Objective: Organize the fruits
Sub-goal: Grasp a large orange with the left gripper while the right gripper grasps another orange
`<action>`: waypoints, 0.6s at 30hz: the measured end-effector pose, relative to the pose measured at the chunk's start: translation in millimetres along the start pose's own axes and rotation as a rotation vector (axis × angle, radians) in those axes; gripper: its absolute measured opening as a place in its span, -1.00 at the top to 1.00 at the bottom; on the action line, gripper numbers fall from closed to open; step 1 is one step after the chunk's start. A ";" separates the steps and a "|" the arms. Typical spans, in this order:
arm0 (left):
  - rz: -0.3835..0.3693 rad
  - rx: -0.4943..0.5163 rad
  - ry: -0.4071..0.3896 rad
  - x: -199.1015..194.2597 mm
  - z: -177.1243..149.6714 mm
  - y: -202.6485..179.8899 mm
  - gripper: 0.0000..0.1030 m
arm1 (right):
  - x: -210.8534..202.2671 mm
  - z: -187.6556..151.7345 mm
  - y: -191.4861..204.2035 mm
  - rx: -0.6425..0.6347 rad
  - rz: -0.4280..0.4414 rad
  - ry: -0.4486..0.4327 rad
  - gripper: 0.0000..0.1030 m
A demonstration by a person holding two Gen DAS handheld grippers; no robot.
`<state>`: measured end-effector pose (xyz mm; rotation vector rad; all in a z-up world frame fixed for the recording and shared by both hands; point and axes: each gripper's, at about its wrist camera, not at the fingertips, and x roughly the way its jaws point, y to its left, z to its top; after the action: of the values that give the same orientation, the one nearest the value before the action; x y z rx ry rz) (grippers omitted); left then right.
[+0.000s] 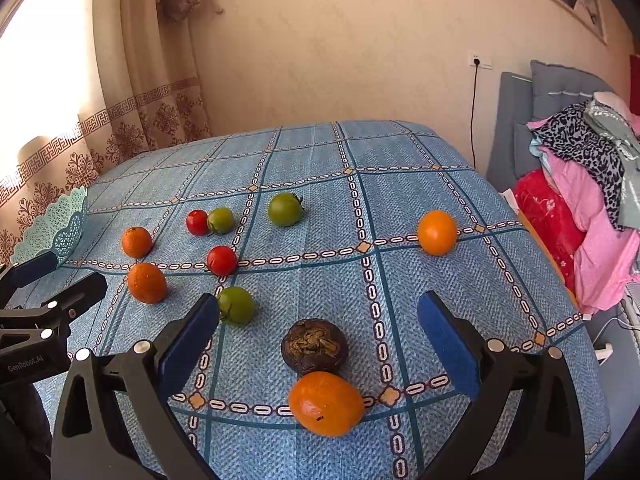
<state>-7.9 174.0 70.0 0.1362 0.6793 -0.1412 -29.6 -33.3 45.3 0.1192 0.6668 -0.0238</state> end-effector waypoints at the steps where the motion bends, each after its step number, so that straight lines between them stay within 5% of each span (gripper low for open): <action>1: -0.006 0.000 0.002 2.6 -0.3 -0.4 -0.89 | 2.7 -1.2 -1.0 0.001 -0.001 0.007 -0.91; 18: -0.159 -0.030 0.177 62.2 3.4 3.1 -0.39 | 13.2 -5.1 -3.4 0.014 0.038 0.068 -0.88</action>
<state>42.6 171.1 33.4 0.0664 0.8684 -0.2737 -22.6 -35.8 32.8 0.1463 0.7324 0.0127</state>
